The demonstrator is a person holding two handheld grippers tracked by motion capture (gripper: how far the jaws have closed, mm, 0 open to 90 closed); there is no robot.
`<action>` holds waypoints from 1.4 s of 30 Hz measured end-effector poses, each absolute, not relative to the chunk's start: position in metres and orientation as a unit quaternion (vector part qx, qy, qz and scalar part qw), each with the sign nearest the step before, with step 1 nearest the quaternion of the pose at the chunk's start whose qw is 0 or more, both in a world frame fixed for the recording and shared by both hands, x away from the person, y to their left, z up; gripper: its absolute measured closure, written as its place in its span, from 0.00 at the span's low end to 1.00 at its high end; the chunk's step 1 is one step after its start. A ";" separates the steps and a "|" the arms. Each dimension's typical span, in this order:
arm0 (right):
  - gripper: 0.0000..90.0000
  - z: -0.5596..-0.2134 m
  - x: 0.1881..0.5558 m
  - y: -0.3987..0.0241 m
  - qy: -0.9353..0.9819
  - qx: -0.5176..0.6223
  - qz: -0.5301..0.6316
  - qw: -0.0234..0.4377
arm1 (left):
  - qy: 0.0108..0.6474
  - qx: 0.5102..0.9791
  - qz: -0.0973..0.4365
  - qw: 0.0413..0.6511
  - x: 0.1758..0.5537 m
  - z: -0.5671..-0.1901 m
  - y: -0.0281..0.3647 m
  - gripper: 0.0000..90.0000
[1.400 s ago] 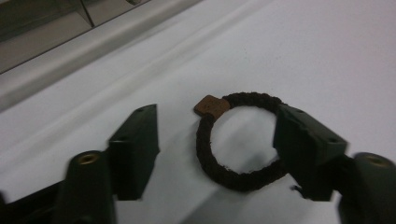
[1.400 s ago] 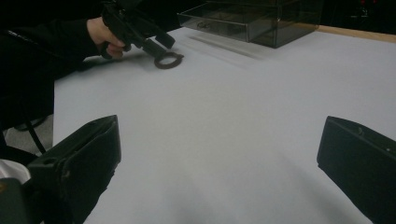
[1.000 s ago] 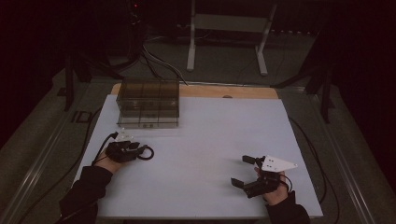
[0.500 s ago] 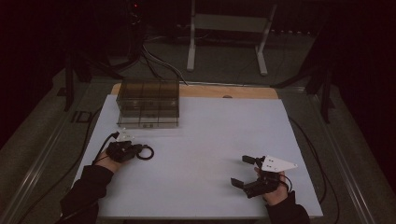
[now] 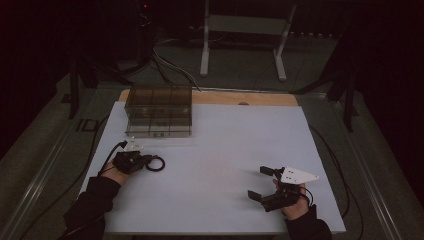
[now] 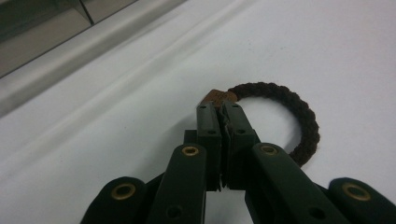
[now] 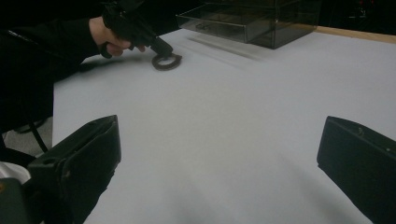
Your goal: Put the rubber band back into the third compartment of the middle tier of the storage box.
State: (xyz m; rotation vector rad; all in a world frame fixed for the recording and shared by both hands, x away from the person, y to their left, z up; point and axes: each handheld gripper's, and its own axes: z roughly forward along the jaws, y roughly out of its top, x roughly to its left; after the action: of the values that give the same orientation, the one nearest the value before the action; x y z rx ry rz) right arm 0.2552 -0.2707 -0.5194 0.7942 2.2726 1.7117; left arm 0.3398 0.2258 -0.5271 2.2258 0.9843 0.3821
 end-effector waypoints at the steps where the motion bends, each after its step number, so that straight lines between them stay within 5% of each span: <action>1: 0.00 -0.519 0.255 -0.271 0.766 0.268 0.577 0.094 | 0.377 0.852 0.146 0.333 0.340 -0.527 0.226 0.99; 42: 0.00 -0.520 0.256 -0.270 0.764 0.269 0.579 0.091 | 0.346 0.860 0.143 0.346 0.339 -0.483 0.212 0.99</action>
State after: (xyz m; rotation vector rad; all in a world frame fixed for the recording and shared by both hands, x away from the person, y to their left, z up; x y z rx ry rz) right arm 0.2556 -0.2700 -0.5195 0.8000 2.2714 1.7215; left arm 0.3388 0.2121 -0.4826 2.2318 0.8980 0.3710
